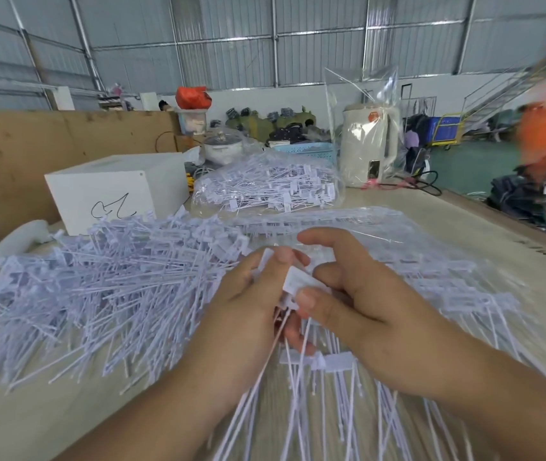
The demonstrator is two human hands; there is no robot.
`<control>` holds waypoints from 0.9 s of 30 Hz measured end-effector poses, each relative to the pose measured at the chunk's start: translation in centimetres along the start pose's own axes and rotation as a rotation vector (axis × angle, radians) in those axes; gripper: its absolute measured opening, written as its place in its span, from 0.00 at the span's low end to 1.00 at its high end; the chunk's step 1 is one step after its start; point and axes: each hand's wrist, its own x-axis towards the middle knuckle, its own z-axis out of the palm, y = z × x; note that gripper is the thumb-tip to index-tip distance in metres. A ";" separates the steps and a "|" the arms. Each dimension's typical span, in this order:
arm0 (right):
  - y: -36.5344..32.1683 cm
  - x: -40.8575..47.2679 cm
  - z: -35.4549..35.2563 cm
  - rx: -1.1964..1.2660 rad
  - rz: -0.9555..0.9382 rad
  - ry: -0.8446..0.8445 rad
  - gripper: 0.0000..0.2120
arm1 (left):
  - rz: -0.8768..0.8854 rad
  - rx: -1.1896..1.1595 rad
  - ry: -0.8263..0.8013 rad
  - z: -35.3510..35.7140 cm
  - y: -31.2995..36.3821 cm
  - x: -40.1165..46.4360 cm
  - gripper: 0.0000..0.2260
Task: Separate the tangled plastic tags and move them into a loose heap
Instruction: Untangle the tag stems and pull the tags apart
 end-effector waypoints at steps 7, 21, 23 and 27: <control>0.2 -0.2 0.0 -0.062 0.052 -0.043 0.24 | -0.008 0.142 -0.081 -0.2 -0.6 0.2 0.18; -0.3 0.0 -2.2 -0.046 0.227 -0.252 0.11 | -0.081 0.042 -0.081 0.0 -0.2 0.3 0.09; -0.3 0.0 -1.9 -0.031 0.198 -0.159 0.09 | -0.054 -0.010 -0.059 0.2 -0.2 0.4 0.07; -0.5 0.0 -0.5 -0.187 0.127 0.063 0.10 | -0.024 -0.121 0.009 0.6 0.0 0.4 0.05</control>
